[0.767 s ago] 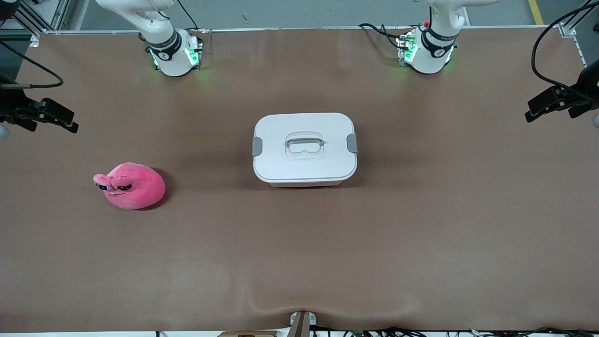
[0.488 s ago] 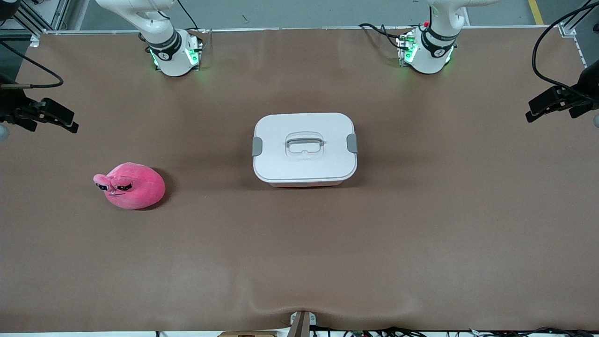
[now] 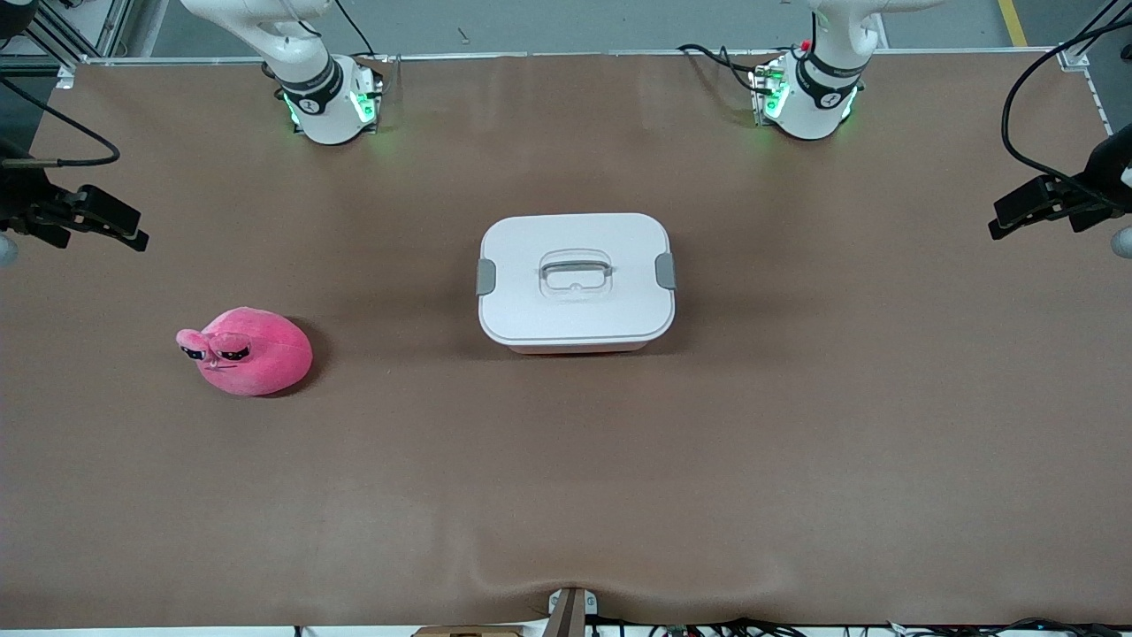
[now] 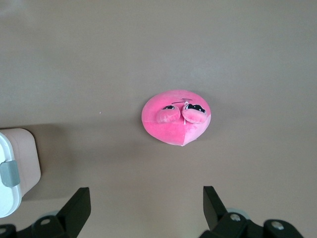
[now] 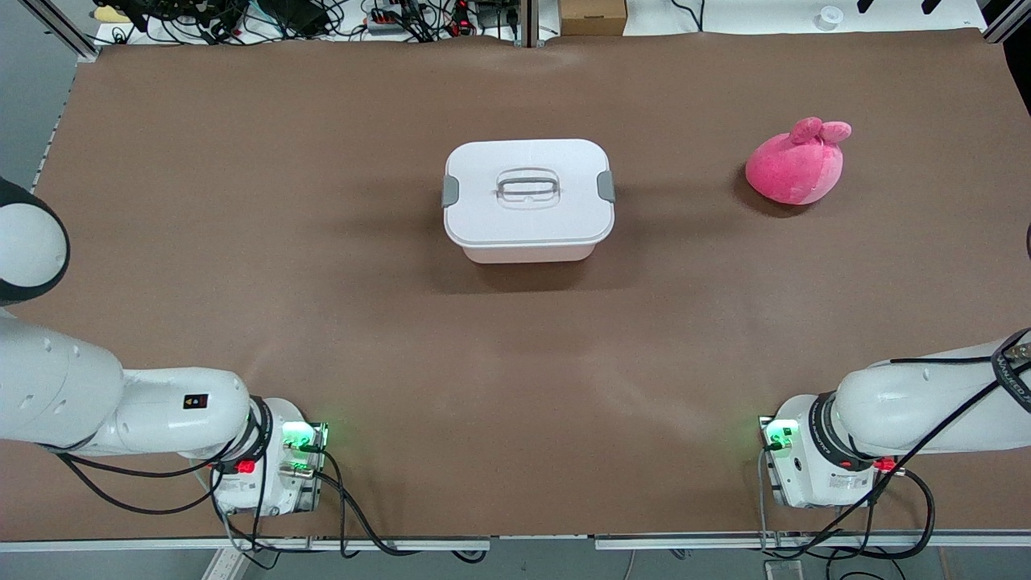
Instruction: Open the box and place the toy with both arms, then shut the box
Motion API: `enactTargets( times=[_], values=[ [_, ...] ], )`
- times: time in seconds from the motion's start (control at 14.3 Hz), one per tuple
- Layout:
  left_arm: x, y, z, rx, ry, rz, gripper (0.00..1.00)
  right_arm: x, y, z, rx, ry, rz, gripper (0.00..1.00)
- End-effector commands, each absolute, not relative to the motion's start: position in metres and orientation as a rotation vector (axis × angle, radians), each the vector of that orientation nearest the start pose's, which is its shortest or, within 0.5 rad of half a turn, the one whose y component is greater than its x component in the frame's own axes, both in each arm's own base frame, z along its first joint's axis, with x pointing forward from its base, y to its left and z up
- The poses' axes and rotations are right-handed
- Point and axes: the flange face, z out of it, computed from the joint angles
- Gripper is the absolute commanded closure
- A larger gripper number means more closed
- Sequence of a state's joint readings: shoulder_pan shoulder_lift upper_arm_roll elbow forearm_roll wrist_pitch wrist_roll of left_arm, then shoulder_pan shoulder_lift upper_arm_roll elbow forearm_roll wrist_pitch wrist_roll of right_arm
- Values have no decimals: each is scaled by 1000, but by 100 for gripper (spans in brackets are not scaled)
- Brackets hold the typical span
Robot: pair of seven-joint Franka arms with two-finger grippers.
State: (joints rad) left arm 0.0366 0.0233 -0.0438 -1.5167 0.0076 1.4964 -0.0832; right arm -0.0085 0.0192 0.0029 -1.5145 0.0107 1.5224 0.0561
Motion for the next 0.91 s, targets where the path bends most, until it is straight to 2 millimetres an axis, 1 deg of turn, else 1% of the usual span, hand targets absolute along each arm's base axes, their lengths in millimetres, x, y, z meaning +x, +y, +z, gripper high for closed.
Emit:
enactTargets(
  times=[0.0, 0.35, 0.49, 0.56, 0.63, 0.7, 0.84],
  values=[
    [560, 3, 635, -3130, -118, 52, 0, 555, 1, 641, -3140, 111, 17, 0],
    [572, 8, 615, -3127, -140, 105, 0, 556, 2, 638, -3140, 111, 26, 0],
    [578, 7, 615, -3128, -142, 93, 0, 557, 7, 637, -3142, 87, 26, 0],
    [581, 7, 612, -3129, -142, 98, 0, 559, 9, 634, -3143, 77, 38, 0],
    [582, 8, 610, -3128, -147, 98, 0, 561, 18, 629, -3148, 56, 50, 0],
    [586, 6, 604, -3129, -142, 108, 0, 560, 25, 629, -3157, 35, 52, 0],
    [592, 3, 598, -3136, -135, 91, 0, 560, 25, 628, -3157, 30, 66, 0]
  ],
)
